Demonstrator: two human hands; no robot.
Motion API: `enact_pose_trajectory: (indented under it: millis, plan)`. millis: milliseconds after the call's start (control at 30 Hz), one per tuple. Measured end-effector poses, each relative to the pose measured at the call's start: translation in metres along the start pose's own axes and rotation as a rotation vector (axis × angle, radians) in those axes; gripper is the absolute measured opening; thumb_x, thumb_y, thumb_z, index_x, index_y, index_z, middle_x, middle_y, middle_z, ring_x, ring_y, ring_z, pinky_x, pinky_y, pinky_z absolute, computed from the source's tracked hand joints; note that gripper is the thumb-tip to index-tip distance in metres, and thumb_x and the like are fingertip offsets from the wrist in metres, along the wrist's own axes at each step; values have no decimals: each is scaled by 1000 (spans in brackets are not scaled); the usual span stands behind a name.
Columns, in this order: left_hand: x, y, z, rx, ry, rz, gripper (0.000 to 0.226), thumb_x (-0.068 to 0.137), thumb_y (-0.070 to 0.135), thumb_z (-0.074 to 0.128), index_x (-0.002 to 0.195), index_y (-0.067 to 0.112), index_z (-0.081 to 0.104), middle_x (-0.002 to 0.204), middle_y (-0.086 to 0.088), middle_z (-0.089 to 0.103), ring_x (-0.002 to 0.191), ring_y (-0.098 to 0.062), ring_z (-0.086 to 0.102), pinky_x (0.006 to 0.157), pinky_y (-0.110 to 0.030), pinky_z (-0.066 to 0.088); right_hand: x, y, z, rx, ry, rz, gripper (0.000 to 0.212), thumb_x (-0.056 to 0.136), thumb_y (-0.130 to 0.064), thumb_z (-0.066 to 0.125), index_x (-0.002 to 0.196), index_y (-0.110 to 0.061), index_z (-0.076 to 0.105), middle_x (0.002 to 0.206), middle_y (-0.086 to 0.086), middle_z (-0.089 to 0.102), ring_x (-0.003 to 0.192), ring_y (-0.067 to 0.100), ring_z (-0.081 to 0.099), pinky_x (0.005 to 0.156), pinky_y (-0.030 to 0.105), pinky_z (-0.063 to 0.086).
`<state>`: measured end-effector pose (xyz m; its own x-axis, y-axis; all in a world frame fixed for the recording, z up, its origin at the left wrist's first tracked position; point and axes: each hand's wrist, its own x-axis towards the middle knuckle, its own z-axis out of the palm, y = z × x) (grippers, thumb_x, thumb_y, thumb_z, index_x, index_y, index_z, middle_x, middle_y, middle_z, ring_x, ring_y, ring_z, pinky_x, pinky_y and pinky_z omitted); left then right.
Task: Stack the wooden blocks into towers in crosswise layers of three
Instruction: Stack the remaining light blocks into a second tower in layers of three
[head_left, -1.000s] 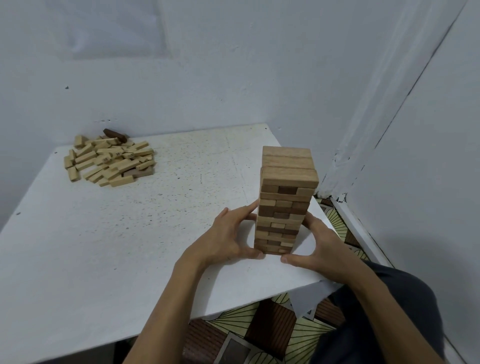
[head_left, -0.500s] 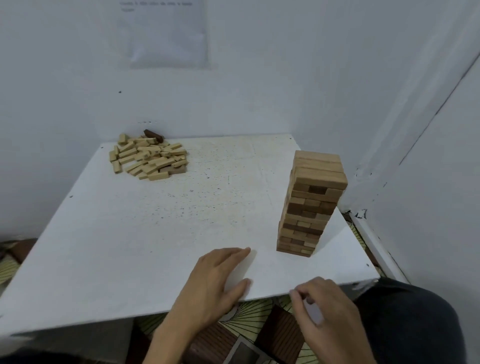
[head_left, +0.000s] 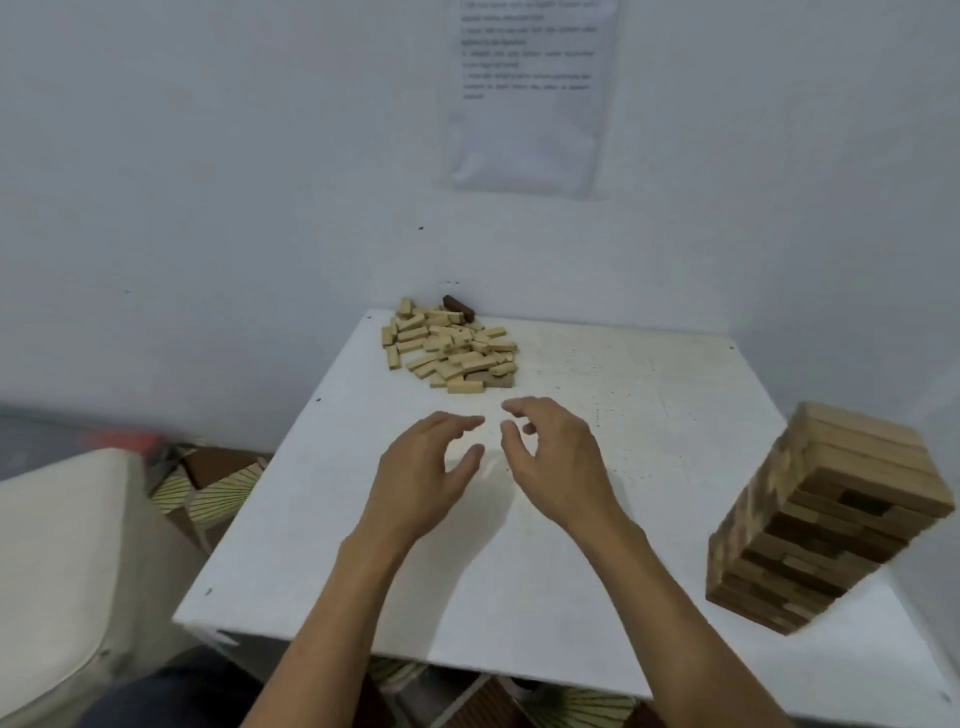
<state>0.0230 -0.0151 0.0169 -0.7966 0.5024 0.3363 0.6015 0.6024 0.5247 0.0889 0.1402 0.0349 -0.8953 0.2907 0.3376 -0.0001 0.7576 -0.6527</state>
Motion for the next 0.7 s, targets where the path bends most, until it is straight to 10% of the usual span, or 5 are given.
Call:
enact_pose_trajectory:
  millis: [467, 700]
  plan:
    - [219, -125, 13, 179, 14, -101, 28, 99, 26, 50, 120, 18, 68, 118, -3, 68, 109, -28, 60, 87, -39, 44, 242, 37, 82, -231, -89, 117, 28, 99, -19, 48, 118, -12, 67, 113, 6, 69, 100, 24, 62, 79, 34, 52]
    - [280, -158, 37, 264, -80, -169, 38, 103, 28, 32, 118, 18, 66, 116, -3, 67, 119, -25, 53, 106, -42, 25, 293, 58, 124, -266, -105, 192, 25, 94, -24, 52, 82, -7, 64, 78, 8, 63, 79, 30, 60, 64, 35, 47]
